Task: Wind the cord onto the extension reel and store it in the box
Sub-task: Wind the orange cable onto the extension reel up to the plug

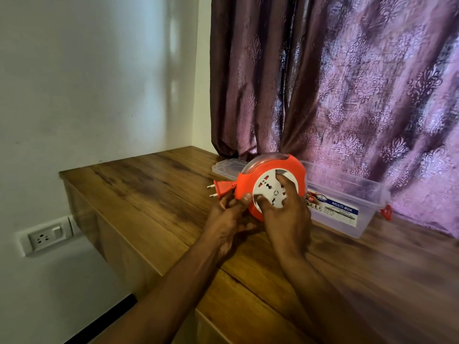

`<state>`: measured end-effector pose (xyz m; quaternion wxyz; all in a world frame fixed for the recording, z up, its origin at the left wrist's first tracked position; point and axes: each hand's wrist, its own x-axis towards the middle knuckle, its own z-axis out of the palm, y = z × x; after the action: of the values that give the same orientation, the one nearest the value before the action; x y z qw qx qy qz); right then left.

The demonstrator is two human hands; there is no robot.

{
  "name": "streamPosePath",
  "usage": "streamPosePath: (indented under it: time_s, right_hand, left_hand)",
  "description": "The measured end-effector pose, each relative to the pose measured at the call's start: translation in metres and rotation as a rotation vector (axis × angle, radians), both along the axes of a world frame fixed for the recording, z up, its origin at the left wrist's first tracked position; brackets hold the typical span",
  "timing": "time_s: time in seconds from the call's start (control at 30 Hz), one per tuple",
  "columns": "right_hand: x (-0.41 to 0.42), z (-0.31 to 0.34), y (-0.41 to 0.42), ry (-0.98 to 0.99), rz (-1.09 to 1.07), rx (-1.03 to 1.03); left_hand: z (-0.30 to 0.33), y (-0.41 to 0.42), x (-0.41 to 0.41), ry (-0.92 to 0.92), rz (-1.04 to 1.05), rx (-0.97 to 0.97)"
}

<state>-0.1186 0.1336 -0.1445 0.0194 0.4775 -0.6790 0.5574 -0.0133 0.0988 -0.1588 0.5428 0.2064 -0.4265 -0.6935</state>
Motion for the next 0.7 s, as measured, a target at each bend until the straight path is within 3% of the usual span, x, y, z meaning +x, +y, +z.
streamPosePath:
  time_s: [0.23,0.33,0.5,0.7]
  right_hand:
    - [-0.004,0.004,-0.001,-0.326,0.098,-0.036]
    - [-0.005,0.002,-0.004,-0.375,0.131,-0.04]
    - [-0.006,0.005,-0.014,-0.281,0.108,0.052]
    - [0.011,0.01,-0.04,0.031,0.173,0.242]
  left_hand:
    - [-0.001,0.002,-0.003,-0.025,-0.001,-0.018]
    - [-0.003,0.002,-0.002,-0.054,-0.004,-0.006]
    - [0.002,-0.008,0.018,-0.199,0.011,0.009]
    - [0.026,-0.038,0.085,-0.473,-0.017,-0.003]
